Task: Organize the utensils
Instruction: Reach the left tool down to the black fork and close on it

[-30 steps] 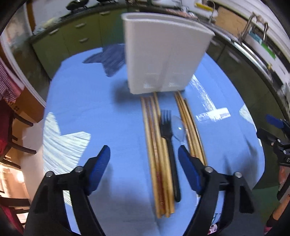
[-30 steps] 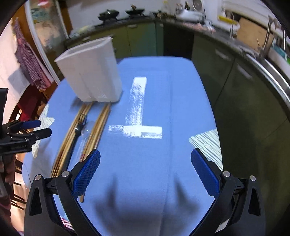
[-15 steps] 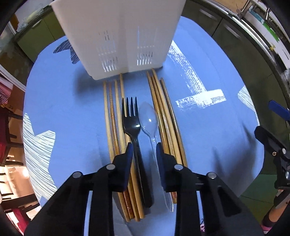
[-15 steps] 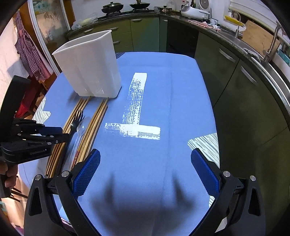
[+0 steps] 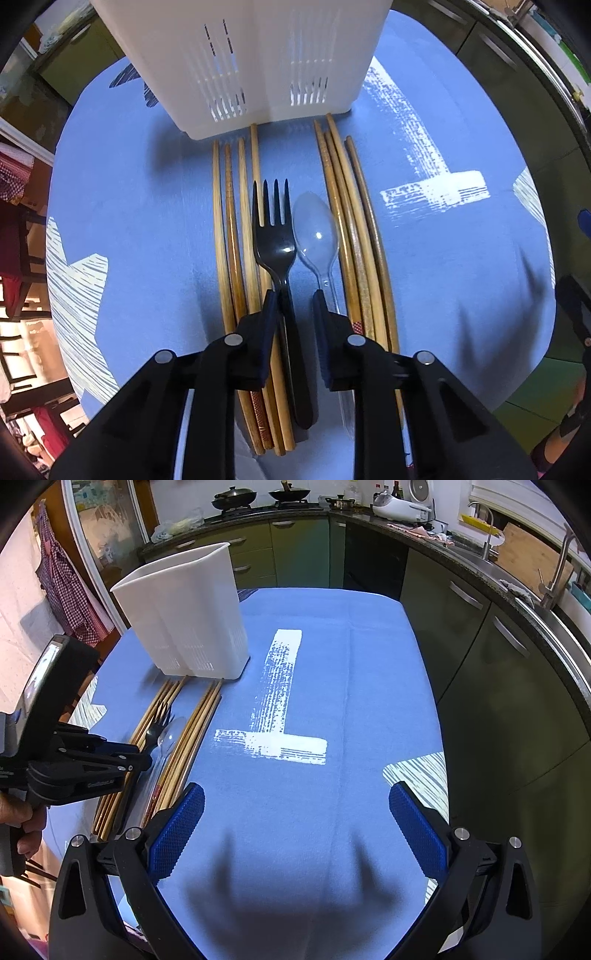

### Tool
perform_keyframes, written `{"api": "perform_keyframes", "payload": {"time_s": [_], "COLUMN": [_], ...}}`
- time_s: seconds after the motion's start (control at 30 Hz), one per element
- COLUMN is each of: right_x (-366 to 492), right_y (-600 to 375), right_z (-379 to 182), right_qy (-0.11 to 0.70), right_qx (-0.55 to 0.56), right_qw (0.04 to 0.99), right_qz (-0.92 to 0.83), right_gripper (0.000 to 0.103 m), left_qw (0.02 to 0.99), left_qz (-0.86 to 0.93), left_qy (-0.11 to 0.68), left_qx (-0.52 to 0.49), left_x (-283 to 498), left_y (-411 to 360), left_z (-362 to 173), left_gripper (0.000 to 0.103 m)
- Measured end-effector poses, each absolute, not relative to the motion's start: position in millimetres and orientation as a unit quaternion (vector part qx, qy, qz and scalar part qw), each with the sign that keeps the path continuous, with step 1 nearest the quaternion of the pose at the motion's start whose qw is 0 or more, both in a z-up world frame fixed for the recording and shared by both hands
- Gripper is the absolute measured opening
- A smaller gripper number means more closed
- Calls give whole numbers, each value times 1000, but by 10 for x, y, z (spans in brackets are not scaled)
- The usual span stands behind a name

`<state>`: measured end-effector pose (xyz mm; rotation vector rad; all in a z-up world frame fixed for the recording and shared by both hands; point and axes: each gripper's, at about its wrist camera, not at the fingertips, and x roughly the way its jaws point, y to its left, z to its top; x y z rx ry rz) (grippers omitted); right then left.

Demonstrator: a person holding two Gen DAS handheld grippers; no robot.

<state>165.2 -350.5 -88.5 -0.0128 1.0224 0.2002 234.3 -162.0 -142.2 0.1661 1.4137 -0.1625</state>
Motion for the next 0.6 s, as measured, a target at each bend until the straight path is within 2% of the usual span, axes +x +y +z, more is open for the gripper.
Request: {"api": "perform_keyframes", "payload": {"time_s": [0.27,0.37,0.6], "right_x": [1640,1628,1622], "right_y": [-3529,-3525,-3532], "right_z": [-865,-867,-883], "right_qy": [485,486,487], "right_qx": [-4,-6,-10], "right_qw": [869,869,868], "right_qz": [96,96,96], "right_gripper": [99,99,99], "left_qw": [752,749,746], "left_qz": [-81,-84,-80], "left_qy": [650,654,657], "left_qx": [75,69,69], "left_x": [2309,2369,2434], "left_y": [-1633,-1648,-1615], "left_z": [-1410,-1423,-1522], "left_gripper": [16,11,10]}}
